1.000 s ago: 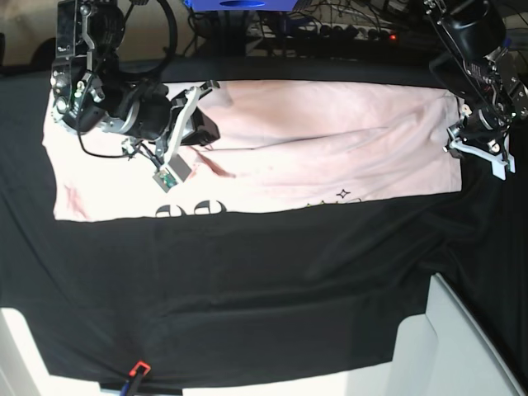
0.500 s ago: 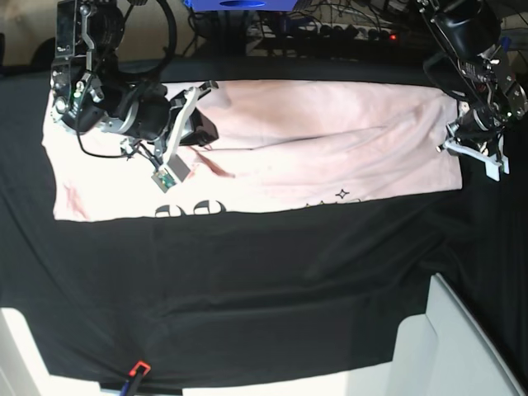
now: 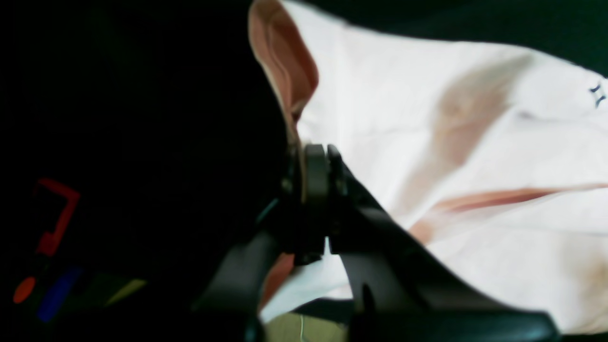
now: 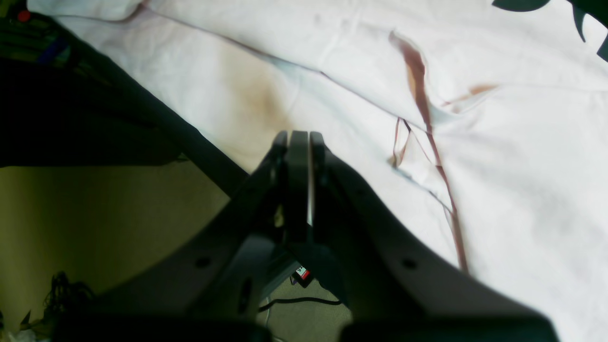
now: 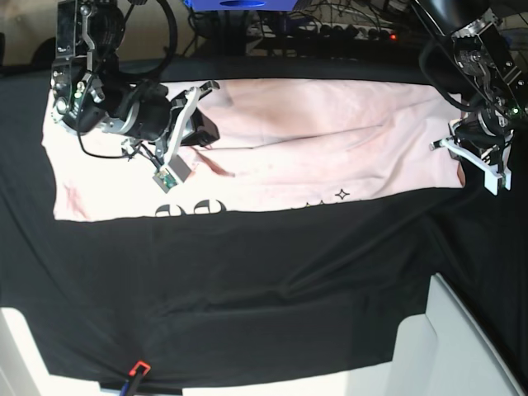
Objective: Fold the T-shirt properly
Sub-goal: 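Drag the held band end with the left gripper toward the right gripper, then release the band and lift the left gripper away from the shirt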
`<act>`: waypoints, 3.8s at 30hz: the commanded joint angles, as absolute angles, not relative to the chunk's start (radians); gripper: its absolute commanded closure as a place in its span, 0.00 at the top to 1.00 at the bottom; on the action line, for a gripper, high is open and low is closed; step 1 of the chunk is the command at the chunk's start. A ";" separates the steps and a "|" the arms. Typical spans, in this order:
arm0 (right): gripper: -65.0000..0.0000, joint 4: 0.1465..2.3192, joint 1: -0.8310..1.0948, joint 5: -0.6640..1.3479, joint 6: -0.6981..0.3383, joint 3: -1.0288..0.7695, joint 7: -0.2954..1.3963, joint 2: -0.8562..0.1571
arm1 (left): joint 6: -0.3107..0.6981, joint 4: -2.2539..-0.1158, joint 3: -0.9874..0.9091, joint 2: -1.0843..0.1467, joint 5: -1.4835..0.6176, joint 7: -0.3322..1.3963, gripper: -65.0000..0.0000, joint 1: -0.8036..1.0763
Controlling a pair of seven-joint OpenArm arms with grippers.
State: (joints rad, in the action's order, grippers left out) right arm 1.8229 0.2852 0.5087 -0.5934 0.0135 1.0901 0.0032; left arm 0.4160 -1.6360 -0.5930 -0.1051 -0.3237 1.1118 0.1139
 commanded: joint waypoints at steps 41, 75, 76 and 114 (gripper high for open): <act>0.01 1.836 0.283 0.529 -0.598 -0.220 0.993 0.004 | 0.340 -1.702 0.113 0.094 -0.338 1.199 0.00 0.048; 0.01 1.836 0.286 0.532 -0.601 -0.232 0.995 0.007 | 0.338 -1.570 0.318 0.122 -0.341 1.196 0.05 -0.035; 0.01 1.836 0.286 0.532 -0.601 -0.232 0.995 0.007 | 0.338 -1.570 0.340 0.122 -0.341 1.196 0.10 -0.038; 0.47 1.741 0.378 0.576 -0.599 -0.067 0.995 0.068 | 0.331 -1.699 -0.228 -0.191 -0.331 1.090 0.01 0.021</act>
State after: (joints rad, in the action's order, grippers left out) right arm 1.7237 0.3870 0.5541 -0.5934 -0.0650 1.0119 0.0719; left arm 0.3264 -1.6844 -0.2241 -0.1818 -0.3187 1.1103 0.0349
